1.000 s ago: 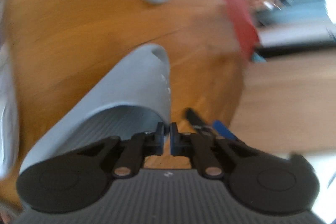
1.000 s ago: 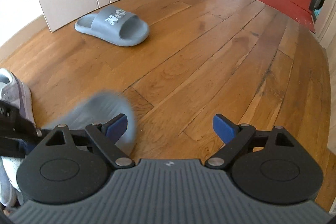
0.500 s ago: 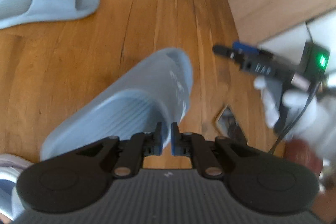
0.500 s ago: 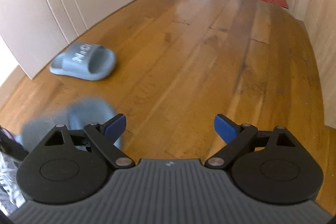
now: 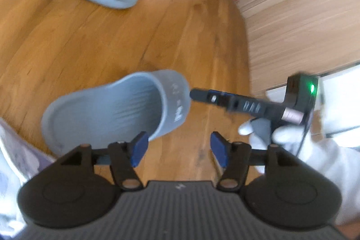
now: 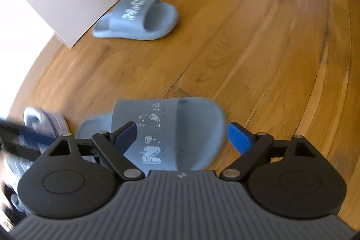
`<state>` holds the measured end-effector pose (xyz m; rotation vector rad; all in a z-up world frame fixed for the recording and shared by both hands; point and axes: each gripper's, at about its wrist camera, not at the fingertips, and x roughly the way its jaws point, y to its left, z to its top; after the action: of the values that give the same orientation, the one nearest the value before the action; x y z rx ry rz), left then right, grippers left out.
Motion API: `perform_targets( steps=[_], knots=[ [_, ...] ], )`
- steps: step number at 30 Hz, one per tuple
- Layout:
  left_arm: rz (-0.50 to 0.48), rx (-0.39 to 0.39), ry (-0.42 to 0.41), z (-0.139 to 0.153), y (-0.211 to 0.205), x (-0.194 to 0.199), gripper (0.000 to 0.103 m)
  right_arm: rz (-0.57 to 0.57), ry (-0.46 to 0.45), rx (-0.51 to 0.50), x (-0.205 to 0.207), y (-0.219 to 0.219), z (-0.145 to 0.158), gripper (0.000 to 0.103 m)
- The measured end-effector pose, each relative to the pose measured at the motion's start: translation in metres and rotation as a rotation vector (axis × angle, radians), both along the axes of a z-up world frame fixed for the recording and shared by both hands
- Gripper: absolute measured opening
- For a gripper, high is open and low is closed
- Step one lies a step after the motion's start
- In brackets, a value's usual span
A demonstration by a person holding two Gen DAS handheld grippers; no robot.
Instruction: Organize scattered shoes
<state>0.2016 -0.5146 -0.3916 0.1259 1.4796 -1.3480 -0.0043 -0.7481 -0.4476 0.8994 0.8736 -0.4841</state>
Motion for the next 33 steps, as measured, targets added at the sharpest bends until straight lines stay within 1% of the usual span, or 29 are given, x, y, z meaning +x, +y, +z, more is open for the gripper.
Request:
perform_targets(
  steps=[2, 4, 8, 9, 11, 15, 17, 19, 20, 21, 24, 26, 28, 30, 31, 32, 33],
  knots=[
    [0.063, 0.01, 0.006, 0.0, 0.016, 0.007, 0.059, -0.046, -0.014, 0.148, 0.003, -0.003, -0.017, 0.073],
    [0.124, 0.02, 0.02, -0.001, 0.029, 0.017, 0.06, -0.062, -0.033, 0.252, 0.008, 0.005, -0.028, 0.071],
    [0.21, 0.046, 0.005, 0.008, 0.062, 0.034, 0.061, 0.092, -0.066, 0.368, 0.021, 0.039, -0.026, 0.069],
    [0.224, 0.047, 0.003, 0.011, 0.069, 0.035, 0.062, 0.118, -0.074, 0.387, 0.022, 0.044, -0.026, 0.069],
    [0.248, 0.045, 0.016, 0.015, 0.078, 0.038, 0.062, 0.123, -0.082, 0.386, 0.019, 0.045, -0.023, 0.069],
    [0.279, 0.034, 0.03, 0.015, 0.082, 0.029, 0.064, 0.003, -0.099, 0.343, 0.003, 0.02, -0.017, 0.074],
    [0.291, 0.031, 0.033, 0.012, 0.08, 0.025, 0.065, -0.053, -0.103, 0.349, 0.001, 0.014, -0.019, 0.075],
    [0.314, 0.035, 0.047, 0.007, 0.077, 0.025, 0.065, -0.032, -0.112, 0.401, 0.013, 0.025, -0.023, 0.076],
    [0.329, 0.04, 0.057, 0.005, 0.074, 0.024, 0.065, -0.017, -0.117, 0.43, 0.02, 0.032, -0.026, 0.083],
    [0.342, 0.047, 0.061, 0.003, 0.071, 0.023, 0.065, 0.043, -0.099, 0.442, 0.033, 0.044, -0.024, 0.083],
    [0.381, 0.058, 0.053, 0.01, 0.073, 0.022, 0.065, 0.187, -0.07, 0.416, 0.046, 0.055, -0.011, 0.081],
    [0.393, 0.046, 0.017, 0.021, 0.075, 0.021, 0.067, 0.224, -0.053, 0.338, 0.043, 0.045, 0.006, 0.081],
    [0.41, 0.036, -0.031, 0.03, 0.073, 0.021, 0.078, 0.201, -0.018, 0.172, 0.037, 0.02, 0.028, 0.083],
    [0.442, 0.009, -0.073, 0.036, 0.068, 0.024, 0.081, 0.141, 0.006, 0.082, 0.032, 0.005, 0.039, 0.083],
    [0.468, -0.025, -0.094, 0.042, 0.061, 0.03, 0.083, 0.088, 0.019, 0.041, 0.028, -0.003, 0.044, 0.084],
    [0.479, -0.052, -0.099, 0.044, 0.056, 0.035, 0.083, 0.035, 0.032, 0.0, 0.023, -0.011, 0.049, 0.084],
    [0.488, -0.075, -0.103, 0.046, 0.051, 0.039, 0.084, 0.009, 0.018, 0.003, 0.018, -0.012, 0.052, 0.084]
  ],
)
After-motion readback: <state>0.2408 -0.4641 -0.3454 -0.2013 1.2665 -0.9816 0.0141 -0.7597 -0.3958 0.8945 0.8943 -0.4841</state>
